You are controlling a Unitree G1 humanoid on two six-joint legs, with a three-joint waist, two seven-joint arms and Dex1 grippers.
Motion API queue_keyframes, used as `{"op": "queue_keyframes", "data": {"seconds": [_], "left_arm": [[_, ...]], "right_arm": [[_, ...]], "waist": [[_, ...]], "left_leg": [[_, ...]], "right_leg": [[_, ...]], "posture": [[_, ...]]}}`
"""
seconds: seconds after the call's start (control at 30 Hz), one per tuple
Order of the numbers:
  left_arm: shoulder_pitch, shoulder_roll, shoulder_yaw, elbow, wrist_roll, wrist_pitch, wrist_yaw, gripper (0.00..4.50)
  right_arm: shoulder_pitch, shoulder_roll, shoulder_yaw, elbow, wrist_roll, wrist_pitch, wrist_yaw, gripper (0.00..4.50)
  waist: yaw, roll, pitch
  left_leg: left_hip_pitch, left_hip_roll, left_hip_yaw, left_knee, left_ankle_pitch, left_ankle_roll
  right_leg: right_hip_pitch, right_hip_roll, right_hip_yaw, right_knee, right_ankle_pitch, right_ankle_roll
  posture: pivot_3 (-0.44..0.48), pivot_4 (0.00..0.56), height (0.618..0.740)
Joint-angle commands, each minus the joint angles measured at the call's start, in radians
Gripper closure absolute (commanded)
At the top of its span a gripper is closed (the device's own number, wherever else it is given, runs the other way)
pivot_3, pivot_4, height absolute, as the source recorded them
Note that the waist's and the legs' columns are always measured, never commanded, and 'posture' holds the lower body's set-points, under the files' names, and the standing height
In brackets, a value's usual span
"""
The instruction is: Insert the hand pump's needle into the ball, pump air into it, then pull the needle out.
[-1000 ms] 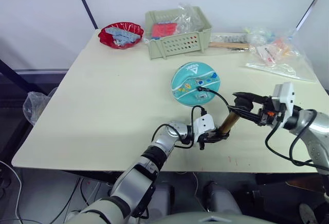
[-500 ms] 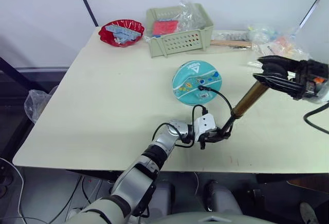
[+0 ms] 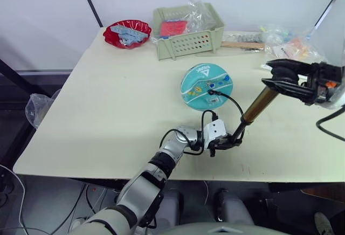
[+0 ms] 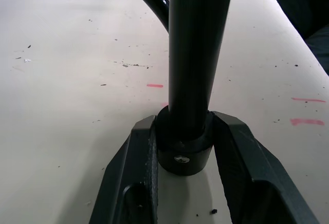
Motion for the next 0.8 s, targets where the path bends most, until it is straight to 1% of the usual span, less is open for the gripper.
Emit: {"op": "queue_keyframes", "data": {"seconds": [0.03, 0.07, 0.17, 0.33, 0.5, 0.63, 0.8], "left_arm": [[0.052, 0.039, -0.032, 0.086, 0.066, 0.058, 0.007, 3.43], [0.053, 0.039, -0.033, 0.084, 0.067, 0.059, 0.008, 3.43], [0.056, 0.040, -0.033, 0.081, 0.067, 0.060, 0.011, 3.43], [0.061, 0.043, -0.035, 0.074, 0.067, 0.062, 0.014, 3.43], [0.061, 0.045, -0.038, 0.071, 0.066, 0.062, 0.014, 3.43], [0.059, 0.046, -0.039, 0.072, 0.065, 0.062, 0.014, 3.43], [0.052, 0.046, -0.040, 0.082, 0.065, 0.059, 0.014, 3.43]], "right_arm": [[0.066, 0.034, 0.065, -0.010, -0.099, -0.061, -0.003, 2.71], [0.094, 0.044, 0.086, -0.006, -0.128, -0.085, 0.005, 2.71], [0.161, 0.080, 0.133, 0.017, -0.192, -0.141, 0.009, 2.71], [0.247, 0.137, 0.205, 0.074, -0.300, -0.250, 0.008, 2.71], [0.282, 0.179, 0.247, 0.158, -0.402, -0.351, -0.011, 2.71], [0.282, 0.186, 0.255, 0.181, -0.417, -0.377, -0.015, 2.71], [0.236, 0.186, 0.196, 0.143, -0.332, -0.350, -0.023, 2.71]], "waist": [[-0.002, 0.000, -0.001], [-0.002, 0.000, -0.001], [-0.002, -0.006, -0.007], [-0.003, -0.008, -0.010], [-0.003, -0.009, -0.011], [-0.002, -0.009, -0.011], [-0.002, -0.008, -0.011]], "left_leg": [[0.002, 0.000, 0.000, 0.000, 0.000, 0.000], [0.003, 0.000, 0.000, 0.000, 0.000, 0.000], [0.004, 0.001, 0.000, 0.000, 0.000, 0.000], [0.006, 0.001, 0.000, 0.000, 0.000, 0.000], [0.007, 0.001, -0.002, 0.000, 0.000, 0.000], [0.007, 0.001, -0.003, 0.000, 0.000, 0.000], [0.007, 0.001, -0.006, 0.000, 0.000, 0.000]], "right_leg": [[0.001, 0.000, 0.000, 0.000, 0.000, 0.000], [0.002, 0.001, 0.000, 0.000, 0.000, 0.000], [0.003, 0.002, 0.000, 0.000, 0.000, 0.000], [0.006, 0.003, 0.000, 0.000, 0.000, 0.000], [0.008, 0.004, -0.002, -0.001, 0.000, -0.001], [0.008, 0.004, -0.004, -0.001, 0.000, -0.001], [0.009, 0.004, -0.007, -0.003, -0.001, -0.002]], "posture": [[0.000, 0.150, 0.740], [0.000, 0.150, 0.740], [0.000, 0.150, 0.740], [0.000, 0.150, 0.740], [0.000, 0.150, 0.740], [0.000, 0.150, 0.740], [0.000, 0.150, 0.740]]}}
